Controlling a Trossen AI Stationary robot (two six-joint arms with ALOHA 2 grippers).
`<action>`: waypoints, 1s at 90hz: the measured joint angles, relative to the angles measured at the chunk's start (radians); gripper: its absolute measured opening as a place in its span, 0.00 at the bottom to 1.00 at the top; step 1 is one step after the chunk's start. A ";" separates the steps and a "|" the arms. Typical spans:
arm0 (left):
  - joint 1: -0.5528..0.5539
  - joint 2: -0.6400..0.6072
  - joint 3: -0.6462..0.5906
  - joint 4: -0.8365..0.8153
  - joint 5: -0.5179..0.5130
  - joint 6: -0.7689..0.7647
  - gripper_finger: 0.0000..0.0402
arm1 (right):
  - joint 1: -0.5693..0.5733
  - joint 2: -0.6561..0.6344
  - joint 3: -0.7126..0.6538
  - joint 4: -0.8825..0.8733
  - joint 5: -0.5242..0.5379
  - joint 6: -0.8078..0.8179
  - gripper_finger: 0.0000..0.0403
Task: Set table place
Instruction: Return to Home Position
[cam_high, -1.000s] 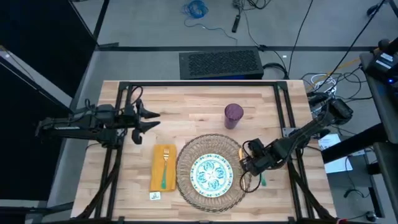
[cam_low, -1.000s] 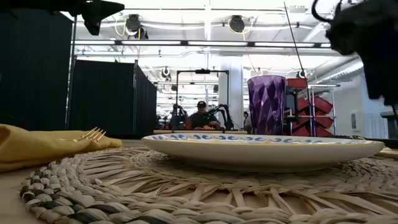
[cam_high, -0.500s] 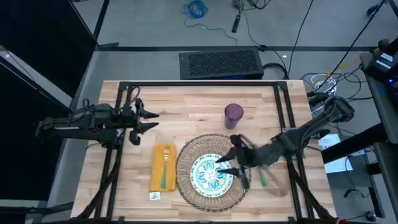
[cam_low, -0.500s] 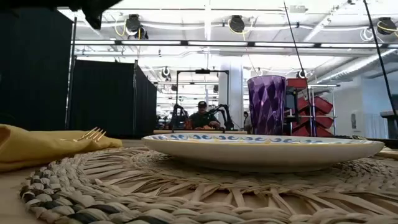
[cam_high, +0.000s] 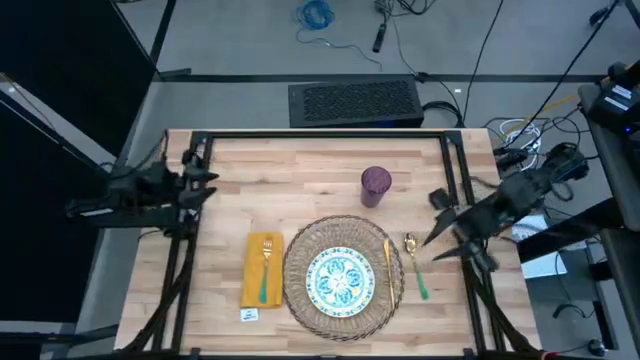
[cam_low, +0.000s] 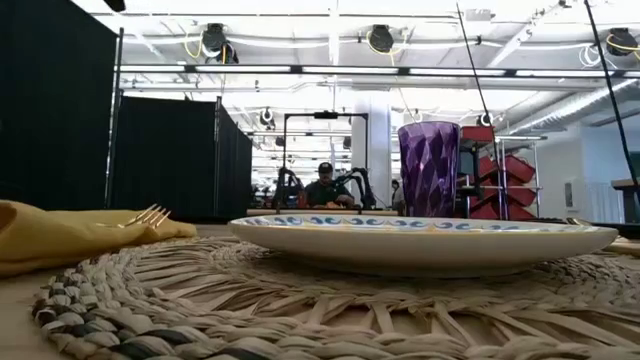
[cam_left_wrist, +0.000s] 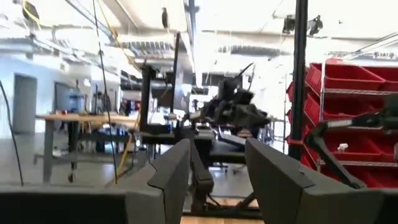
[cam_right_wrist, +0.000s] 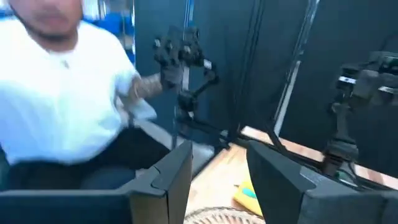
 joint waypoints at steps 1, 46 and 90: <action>0.000 -0.007 0.000 -0.003 -0.006 0.000 0.35 | 0.000 -0.012 -0.010 0.014 0.010 0.011 0.35; 0.000 -0.053 -0.014 -0.100 -0.162 0.152 0.35 | -0.002 -0.194 -0.480 0.478 0.051 0.007 0.35; 0.003 -0.053 -0.052 -0.076 -0.185 0.191 0.35 | -0.159 -0.299 -0.693 0.627 -0.048 0.052 0.35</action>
